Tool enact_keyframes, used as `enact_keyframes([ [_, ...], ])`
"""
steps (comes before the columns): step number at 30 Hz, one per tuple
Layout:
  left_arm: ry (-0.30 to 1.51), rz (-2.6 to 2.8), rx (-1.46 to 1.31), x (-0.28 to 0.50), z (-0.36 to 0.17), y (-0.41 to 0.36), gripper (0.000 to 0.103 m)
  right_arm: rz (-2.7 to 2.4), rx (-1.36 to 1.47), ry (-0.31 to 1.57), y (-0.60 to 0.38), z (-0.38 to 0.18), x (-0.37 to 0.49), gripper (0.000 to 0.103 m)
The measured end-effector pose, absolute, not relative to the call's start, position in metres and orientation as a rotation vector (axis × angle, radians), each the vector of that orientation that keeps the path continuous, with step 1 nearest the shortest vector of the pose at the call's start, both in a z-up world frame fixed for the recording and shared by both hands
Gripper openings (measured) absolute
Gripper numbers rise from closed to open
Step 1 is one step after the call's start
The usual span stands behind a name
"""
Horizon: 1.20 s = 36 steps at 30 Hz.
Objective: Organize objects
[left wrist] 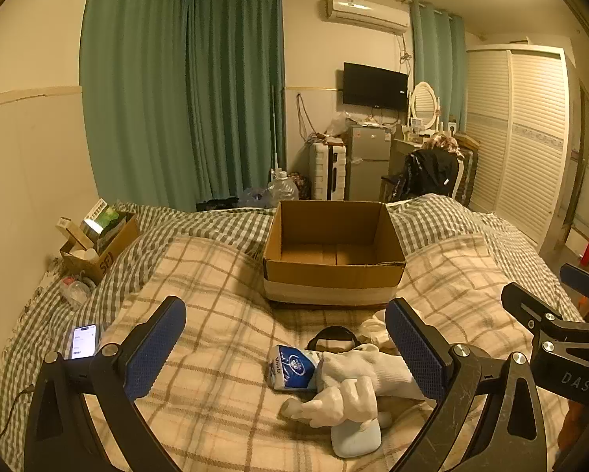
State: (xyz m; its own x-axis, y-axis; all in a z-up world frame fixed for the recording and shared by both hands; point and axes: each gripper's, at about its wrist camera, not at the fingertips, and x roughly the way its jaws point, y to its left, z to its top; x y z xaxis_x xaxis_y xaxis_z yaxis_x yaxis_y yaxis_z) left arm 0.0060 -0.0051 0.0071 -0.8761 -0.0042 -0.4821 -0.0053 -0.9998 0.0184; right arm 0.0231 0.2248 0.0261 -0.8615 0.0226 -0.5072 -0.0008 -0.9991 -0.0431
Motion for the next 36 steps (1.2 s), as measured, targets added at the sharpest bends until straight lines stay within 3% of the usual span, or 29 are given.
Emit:
enact_keyframes([
  [36, 0.025, 3.040, -0.798, 0.0065, 0.0034, -0.0043, 0.103, 3.046, -0.827, -0.089, 0.2193, 0.0254, 0.0267, 0.103],
])
